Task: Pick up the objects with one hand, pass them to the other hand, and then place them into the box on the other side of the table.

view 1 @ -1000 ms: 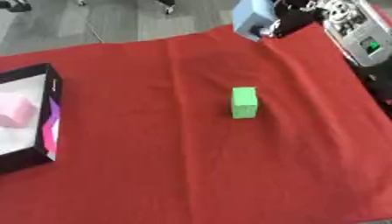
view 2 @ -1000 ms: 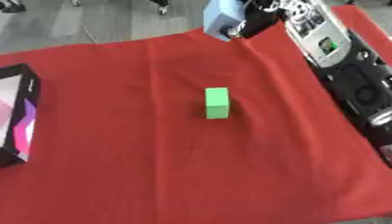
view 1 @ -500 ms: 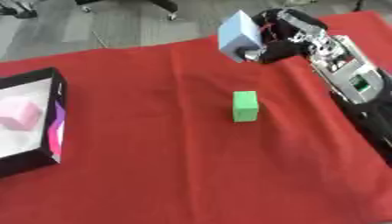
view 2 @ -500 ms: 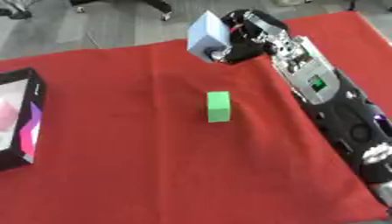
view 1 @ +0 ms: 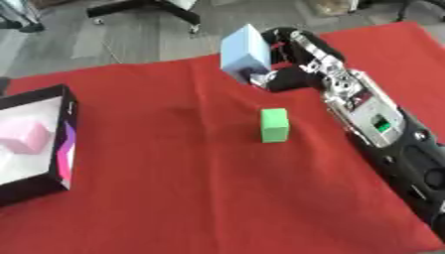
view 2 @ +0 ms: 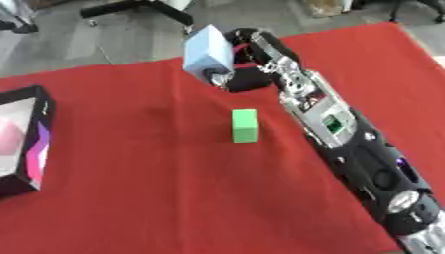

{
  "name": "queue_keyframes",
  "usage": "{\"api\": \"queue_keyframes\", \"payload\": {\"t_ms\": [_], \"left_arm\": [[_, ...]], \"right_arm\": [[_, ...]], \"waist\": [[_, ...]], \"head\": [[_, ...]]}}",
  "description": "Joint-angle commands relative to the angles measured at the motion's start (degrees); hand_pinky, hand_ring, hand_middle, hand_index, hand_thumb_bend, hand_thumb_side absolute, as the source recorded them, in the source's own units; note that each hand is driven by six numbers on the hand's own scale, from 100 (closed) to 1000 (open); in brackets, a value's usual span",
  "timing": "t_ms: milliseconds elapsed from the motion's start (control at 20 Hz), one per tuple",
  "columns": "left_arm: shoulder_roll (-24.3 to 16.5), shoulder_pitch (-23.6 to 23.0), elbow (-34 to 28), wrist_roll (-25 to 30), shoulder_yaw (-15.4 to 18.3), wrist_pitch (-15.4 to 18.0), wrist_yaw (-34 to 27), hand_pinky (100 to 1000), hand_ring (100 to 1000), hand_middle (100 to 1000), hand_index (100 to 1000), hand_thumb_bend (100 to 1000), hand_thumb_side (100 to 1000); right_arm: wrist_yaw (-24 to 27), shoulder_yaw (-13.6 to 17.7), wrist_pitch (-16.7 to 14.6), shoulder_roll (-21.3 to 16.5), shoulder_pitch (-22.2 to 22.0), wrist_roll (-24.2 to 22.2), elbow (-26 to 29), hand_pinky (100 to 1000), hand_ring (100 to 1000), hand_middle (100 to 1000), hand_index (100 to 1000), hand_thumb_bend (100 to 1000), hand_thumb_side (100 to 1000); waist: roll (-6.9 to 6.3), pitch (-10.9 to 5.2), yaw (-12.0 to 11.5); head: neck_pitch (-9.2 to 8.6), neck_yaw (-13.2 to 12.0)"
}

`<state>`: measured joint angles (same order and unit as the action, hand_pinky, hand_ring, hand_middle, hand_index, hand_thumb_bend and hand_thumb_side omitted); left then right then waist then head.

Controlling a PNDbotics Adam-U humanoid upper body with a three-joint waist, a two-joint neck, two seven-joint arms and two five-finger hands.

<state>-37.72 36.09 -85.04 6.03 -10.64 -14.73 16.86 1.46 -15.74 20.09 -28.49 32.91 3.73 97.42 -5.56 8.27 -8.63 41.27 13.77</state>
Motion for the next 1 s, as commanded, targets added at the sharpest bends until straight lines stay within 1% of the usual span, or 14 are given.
{"api": "queue_keyframes", "payload": {"t_ms": [50,150,250,500,600,700,850,1000], "left_arm": [[-2.7,1.8,-1.7,2.4,-0.6,0.7,-1.9,828,720,658,781,463,530],[-2.8,2.6,-2.2,4.3,-1.3,1.2,-3.0,829,722,662,786,463,535],[-2.9,3.4,-2.8,6.3,-2.2,1.5,-4.1,830,724,665,789,462,539],[-3.0,5.4,-5.7,12.7,-5.3,2.1,-6.5,832,731,678,801,457,561],[-3.1,5.9,-7.3,15.4,-6.5,1.8,-7.9,831,733,684,806,460,567],[-3.2,6.1,-8.6,17.0,-7.0,1.2,-8.6,831,733,684,806,460,567],[-3.4,6.9,-11.5,20.3,-8.8,0.6,-8.5,837,747,710,834,484,567],[-3.2,8.1,-12.9,23.0,-10.1,-0.2,-8.1,839,753,720,843,495,559]], "right_arm": [[-1.2,-1.5,-1.0,1.0,0.7,1.7,1.0,807,623,463,555,309,100],[-1.8,-2.5,-1.7,2.0,0.7,2.0,0.5,807,624,463,555,308,100],[-3.5,-3.6,-2.4,2.8,0.8,2.2,0.0,805,625,463,555,308,100],[-6.7,-5.7,-3.9,5.2,1.3,2.7,-2.5,796,625,464,556,306,100],[-7.9,-6.5,-4.5,6.0,1.5,3.0,-3.8,796,625,465,557,304,100],[-8.6,-6.8,-5.2,6.4,1.6,3.3,-4.7,796,625,465,557,304,100],[-9.7,-7.7,-6.1,7.4,1.8,4.4,-6.0,795,624,467,559,300,100],[-10.2,-8.5,-7.0,8.2,2.2,5.4,-7.0,795,624,468,560,297,100]], "waist": [[-0.21,-1.9,-0.1],[-0.33,-1.97,-0.2],[-0.43,-2.01,-0.4],[-0.66,-2.04,-0.7],[-0.77,-2.02,-0.9],[-0.82,-2.0,-1.0],[-1.01,-1.93,-1.2],[-1.1,-1.95,-1.4]], "head": [[0.44,0.2],[0.67,0.3],[0.85,0.4],[1.19,0.9],[1.29,1.1],[1.32,1.2],[1.44,1.5],[1.5,1.7]]}}
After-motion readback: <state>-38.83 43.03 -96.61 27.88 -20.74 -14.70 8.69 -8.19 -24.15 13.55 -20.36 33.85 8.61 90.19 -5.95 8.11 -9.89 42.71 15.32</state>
